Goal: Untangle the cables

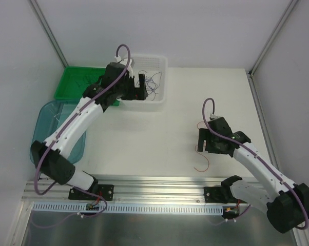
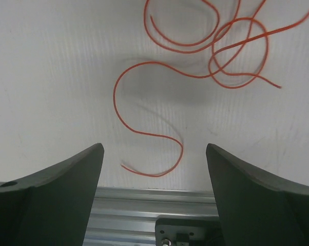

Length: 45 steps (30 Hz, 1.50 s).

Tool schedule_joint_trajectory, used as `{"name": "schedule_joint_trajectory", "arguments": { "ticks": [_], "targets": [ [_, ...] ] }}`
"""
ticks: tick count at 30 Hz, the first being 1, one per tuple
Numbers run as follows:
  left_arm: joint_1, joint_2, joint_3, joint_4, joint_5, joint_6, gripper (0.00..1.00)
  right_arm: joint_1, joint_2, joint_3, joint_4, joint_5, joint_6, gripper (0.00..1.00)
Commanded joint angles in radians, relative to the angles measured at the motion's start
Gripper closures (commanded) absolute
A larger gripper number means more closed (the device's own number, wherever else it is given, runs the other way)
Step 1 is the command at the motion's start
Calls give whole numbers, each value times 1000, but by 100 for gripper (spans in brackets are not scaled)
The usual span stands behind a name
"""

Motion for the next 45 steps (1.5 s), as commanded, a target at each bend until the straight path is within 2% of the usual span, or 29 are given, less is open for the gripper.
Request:
{"name": "schedule_joint_trajectory", "arguments": {
  "ticks": [1,5,12,14,18,19,20,21,23,25,26,28,29,32,36,39,45],
  "targets": [
    [-93,-179,-183,-3,37,-33,1,-4,83,-21,89,-140,38,17],
    [-196,-335,-437,-3,35,-104,1,-4,161,-53,167,-178,29,25],
    [-220,-626,-731,-2,27,-269,1,-3,307,-33,213,-167,-28,36],
    [-219,-698,-783,-2,21,-283,1,2,339,-28,222,-187,-33,45],
    [-219,-769,-837,-2,6,-311,1,109,396,13,221,-203,-50,60],
    [-219,-780,-846,-2,4,-314,1,137,411,45,221,-210,-53,70],
    [-219,-781,-848,-3,3,-320,1,161,437,62,218,-218,-54,76],
    [-219,-786,-851,-2,3,-325,1,213,448,80,215,-227,-48,91],
    [-219,-789,-855,-2,-20,-332,1,270,474,162,207,-239,-47,99],
    [-219,-795,-859,-2,-32,-336,1,362,493,247,163,-230,-60,99],
    [-219,-798,-860,-2,-40,-339,1,394,500,354,138,-221,-71,99],
    [-219,-812,-868,-2,-58,-343,1,489,525,464,54,-181,-94,99],
    [-219,-821,-869,-2,-65,-348,1,546,532,586,0,-164,-122,99],
    [-219,-836,-878,-2,-75,-362,1,621,543,787,-80,-127,-171,99],
    [-219,-858,-878,-2,-80,-362,1,651,514,916,-109,-98,-212,99],
    [-219,-862,-878,-2,-77,-349,1,651,451,901,-85,-49,-232,99],
    [-219,-846,-894,5,-62,-345,2,626,309,699,-45,66,-223,99]
  ]
}}
